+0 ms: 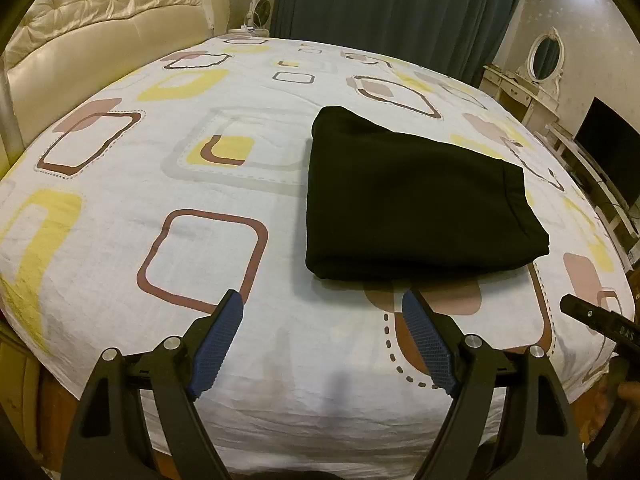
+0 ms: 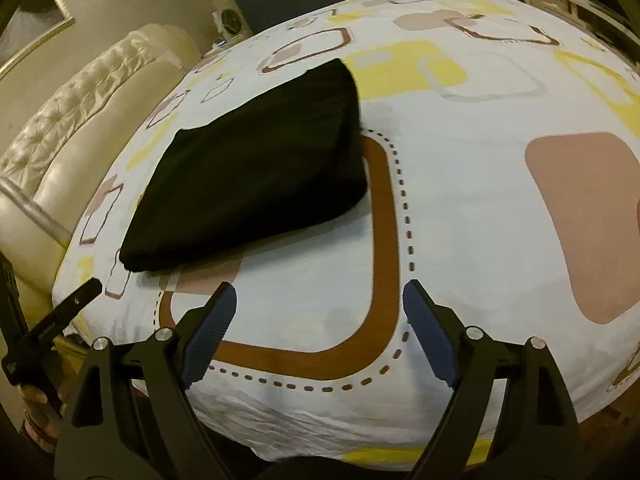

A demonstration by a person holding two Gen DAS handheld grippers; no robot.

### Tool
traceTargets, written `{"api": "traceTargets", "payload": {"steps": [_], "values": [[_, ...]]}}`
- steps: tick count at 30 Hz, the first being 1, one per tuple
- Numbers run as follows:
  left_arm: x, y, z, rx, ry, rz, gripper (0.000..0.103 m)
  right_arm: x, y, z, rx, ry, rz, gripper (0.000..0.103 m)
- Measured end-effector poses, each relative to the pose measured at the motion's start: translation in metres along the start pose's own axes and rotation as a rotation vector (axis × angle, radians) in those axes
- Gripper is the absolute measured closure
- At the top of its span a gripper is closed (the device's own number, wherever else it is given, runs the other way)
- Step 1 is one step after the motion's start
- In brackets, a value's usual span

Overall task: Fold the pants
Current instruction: 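Open both grippers and pull them back from the folded pants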

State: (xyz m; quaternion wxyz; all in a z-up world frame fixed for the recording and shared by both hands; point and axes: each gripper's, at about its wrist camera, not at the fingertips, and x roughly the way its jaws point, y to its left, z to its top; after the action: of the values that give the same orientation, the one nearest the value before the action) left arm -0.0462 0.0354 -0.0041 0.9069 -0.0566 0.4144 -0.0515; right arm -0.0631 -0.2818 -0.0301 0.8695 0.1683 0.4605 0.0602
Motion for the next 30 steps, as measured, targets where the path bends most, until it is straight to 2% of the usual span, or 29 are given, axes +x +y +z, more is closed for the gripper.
{"api": "traceTargets", "payload": {"steps": [7, 19, 30], "values": [[-0.004, -0.005, 0.0, 0.032, -0.034, 0.02, 0.021, 0.007, 0.008, -0.001, -0.023, 0.017, -0.003, 0.017], [-0.005, -0.003, 0.002, 0.016, -0.044, 0.022, 0.019, 0.003, 0.004, -0.001, -0.034, -0.007, -0.028, 0.017], [-0.011, -0.012, 0.002, 0.069, -0.061, 0.026, 0.017, 0.003, 0.004, -0.003, -0.041, 0.004, -0.029, 0.017]]}}
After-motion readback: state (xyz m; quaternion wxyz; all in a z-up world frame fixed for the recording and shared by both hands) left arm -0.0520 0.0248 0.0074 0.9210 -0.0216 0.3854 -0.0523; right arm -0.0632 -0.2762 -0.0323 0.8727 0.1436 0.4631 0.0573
